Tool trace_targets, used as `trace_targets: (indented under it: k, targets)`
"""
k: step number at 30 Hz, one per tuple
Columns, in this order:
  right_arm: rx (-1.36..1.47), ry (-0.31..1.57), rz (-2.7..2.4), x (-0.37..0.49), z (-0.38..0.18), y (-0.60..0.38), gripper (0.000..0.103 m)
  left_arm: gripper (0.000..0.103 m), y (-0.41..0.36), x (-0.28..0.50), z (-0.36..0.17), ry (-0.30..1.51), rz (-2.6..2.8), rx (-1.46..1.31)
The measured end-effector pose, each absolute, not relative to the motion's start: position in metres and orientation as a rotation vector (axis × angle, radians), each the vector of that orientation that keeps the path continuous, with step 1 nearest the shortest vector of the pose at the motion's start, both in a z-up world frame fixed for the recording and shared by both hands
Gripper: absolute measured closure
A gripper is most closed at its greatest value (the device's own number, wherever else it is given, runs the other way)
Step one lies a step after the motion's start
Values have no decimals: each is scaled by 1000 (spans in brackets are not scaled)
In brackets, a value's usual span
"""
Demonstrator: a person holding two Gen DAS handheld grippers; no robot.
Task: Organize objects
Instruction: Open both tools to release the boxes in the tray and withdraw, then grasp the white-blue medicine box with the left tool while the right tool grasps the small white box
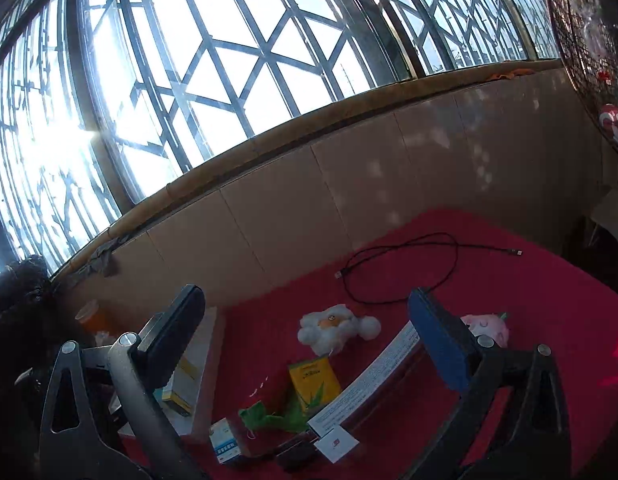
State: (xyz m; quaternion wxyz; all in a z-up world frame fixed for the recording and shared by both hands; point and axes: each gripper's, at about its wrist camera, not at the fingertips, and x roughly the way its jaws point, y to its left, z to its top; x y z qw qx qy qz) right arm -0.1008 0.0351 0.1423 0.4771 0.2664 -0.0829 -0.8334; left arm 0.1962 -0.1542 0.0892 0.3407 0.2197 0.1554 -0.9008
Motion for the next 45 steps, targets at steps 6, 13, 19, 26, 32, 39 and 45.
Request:
trace_targets:
  k: [6, 13, 19, 26, 32, 39, 45]
  targets:
    - [879, 89, -1877, -114, 68, 19, 0, 0, -139, 167, 62, 473, -2426, 756]
    - [858, 271, -1732, -94, 26, 1, 21, 0, -108, 140, 35, 466, -2489, 938]
    - [924, 303, -1665, -97, 1, -13, 42, 0, -113, 125, 24, 506, -2466, 989]
    - [947, 251, -1660, -103, -6, -11, 65, 0, -117, 111, 16, 550, -2432, 1032]
    - [961, 219, -1657, -108, -6, -9, 65, 5, -118, 96, 13, 659, -2413, 1045]
    - [969, 198, -1655, -109, -6, -7, 65, 5, -122, 88, 6, 669, -2383, 1044]
    - [983, 190, -1659, -111, -8, -7, 65, 5, -141, 82, 3, 706, -2270, 998]
